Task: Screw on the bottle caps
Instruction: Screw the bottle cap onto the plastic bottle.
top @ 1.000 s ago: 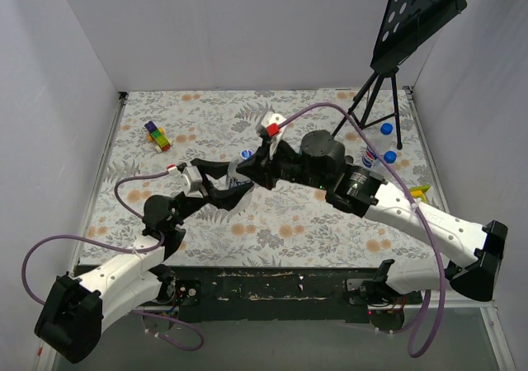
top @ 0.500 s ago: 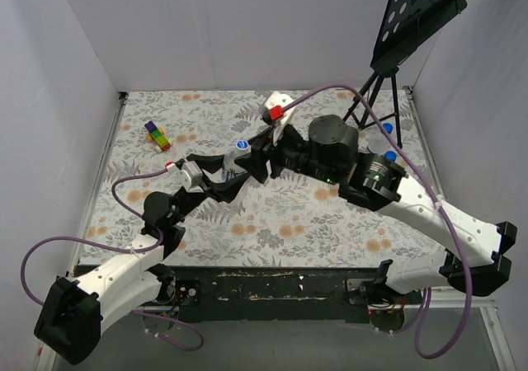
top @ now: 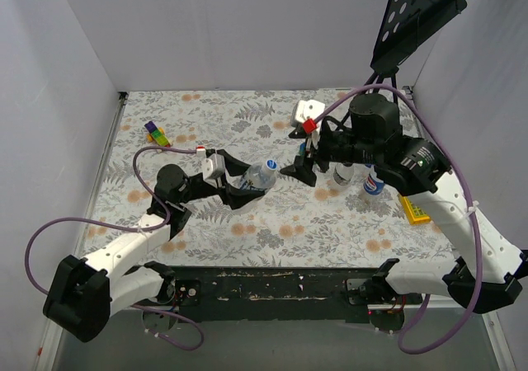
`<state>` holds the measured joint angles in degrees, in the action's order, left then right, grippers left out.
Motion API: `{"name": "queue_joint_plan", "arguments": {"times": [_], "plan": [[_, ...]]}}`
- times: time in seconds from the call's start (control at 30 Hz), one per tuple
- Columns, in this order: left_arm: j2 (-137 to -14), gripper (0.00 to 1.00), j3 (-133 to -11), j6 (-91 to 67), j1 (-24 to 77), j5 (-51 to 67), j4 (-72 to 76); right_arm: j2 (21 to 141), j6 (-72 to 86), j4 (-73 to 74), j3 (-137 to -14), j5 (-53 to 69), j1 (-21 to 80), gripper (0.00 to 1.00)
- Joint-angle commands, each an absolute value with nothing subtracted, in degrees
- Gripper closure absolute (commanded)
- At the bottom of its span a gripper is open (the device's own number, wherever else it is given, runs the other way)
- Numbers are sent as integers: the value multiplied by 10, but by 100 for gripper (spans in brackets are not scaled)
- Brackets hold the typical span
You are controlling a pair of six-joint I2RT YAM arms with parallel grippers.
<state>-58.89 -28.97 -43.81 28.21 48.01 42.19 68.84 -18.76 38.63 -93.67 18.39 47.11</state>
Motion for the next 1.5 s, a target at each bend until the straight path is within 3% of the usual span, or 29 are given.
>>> {"name": "queue_joint_plan", "arguments": {"times": [0.0,0.33,1.13,1.47], "plan": [[-607,100,-317,-432,277,625,388,701,-353,497,-954,311,461,13],[-625,100,-324,-459,277,686,411,765,-441,589,-1007,384,461,17],[-629,100,-314,-512,277,698,478,808,-470,616,-1014,436,461,41],[-622,100,-308,-504,276,681,485,824,-454,627,-1015,432,462,65]]}}
